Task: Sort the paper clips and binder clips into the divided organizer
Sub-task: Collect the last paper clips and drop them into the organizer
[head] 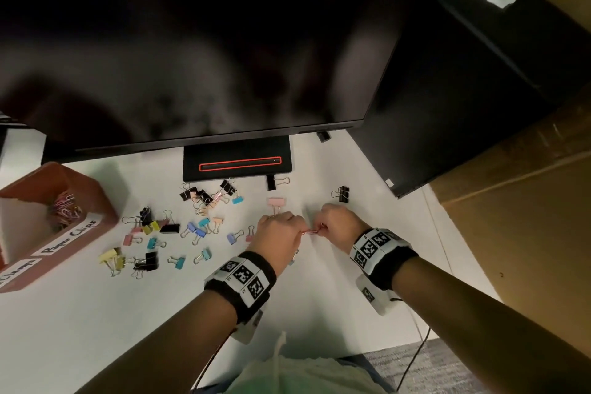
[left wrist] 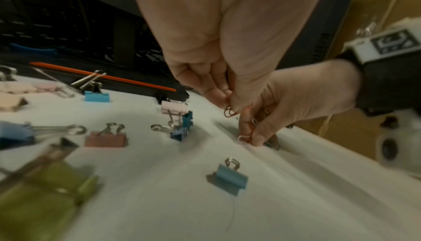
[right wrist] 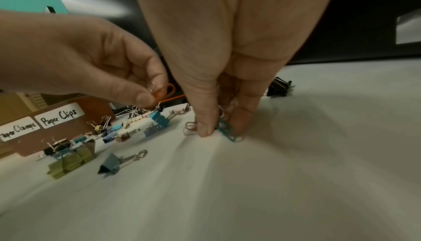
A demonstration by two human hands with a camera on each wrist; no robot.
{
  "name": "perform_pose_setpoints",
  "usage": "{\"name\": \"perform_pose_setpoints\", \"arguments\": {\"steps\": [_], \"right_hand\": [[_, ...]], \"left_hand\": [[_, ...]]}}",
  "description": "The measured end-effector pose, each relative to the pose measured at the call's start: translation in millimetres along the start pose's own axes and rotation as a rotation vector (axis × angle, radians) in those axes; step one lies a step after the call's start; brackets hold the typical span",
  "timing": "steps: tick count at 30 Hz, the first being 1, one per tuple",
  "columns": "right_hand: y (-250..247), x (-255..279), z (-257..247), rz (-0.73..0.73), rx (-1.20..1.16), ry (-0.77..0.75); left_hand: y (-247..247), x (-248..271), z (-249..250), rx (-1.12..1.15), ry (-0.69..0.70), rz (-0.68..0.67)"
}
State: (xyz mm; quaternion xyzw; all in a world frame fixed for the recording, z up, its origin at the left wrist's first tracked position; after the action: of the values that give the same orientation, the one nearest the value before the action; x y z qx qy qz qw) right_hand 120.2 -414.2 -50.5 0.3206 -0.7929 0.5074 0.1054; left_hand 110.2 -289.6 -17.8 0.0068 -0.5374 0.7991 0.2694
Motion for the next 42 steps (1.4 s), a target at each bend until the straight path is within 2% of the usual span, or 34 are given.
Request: {"name": "perform_pose_setpoints", "arguments": {"steps": [6,9,11,14,17,19,23,26,29,31,33,35,37,39,42], "right_hand": [[4,4,-2,-0.025,0.012,-0.022],[-3,1,-9,-0.016,-0.012,-0.021],[-16,-6,-28,0.043,-0.044,-0.045],[-39,-28,-82,0.147,-0.088,-0.143],[-58,-59,-156,0.207,-0.108,-0.272],[-66,-83,-211,0.245,-0.115,-0.355],[-62,-133,-318,0.246,-0.132,-0.465],[-41,-170,-373,0.186,-0.105,-0.454],[-19,-197,-395,0.135,-0.111,-0.366],[-11,-203,-399,0.123,-0.124,-0.356],[-14,-196,-397,0.16,-0.213,-0.407],[-22,-180,-383,0.241,-0.295,-0.447],[-26,-161,-353,0.331,-0.266,-0.426],[-17,-143,-319,0.309,-0.181,-0.338],[24,-125,-290,0.017,-0.038,-0.28]], "left_hand": [[-36,47,-52,0.239,-0.104,0.152],[-69,81,-95,0.303,-0.228,0.264],[-95,105,-132,0.273,-0.331,0.367],[-134,140,-192,0.213,-0.463,0.48],[-170,164,-246,0.124,-0.583,0.505],[-187,169,-279,0.122,-0.636,0.487],[-200,158,-325,0.131,-0.638,0.446],[-193,151,-349,0.152,-0.682,0.345],[-192,151,-355,0.124,-0.626,0.321],[-198,159,-345,0.041,-0.538,0.4],[-202,171,-323,0.083,-0.397,0.504],[-195,185,-296,0.155,-0.244,0.507],[-169,194,-283,0.197,-0.13,0.418],[-134,193,-284,0.196,-0.112,0.262],[-89,181,-295,0.106,-0.195,0.055]]}}
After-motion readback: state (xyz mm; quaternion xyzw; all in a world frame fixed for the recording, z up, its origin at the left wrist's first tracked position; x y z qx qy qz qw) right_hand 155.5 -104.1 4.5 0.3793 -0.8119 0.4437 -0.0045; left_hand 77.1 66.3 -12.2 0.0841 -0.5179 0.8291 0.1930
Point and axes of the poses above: each hand's wrist, its own x-axis away from the middle knuckle, its own y-axis out of the palm, z = x × y, the point moved 5 cm from there along -x, towards the middle knuckle, and after that the axes turned 6 degrees about -y, right-handed, at the moved point
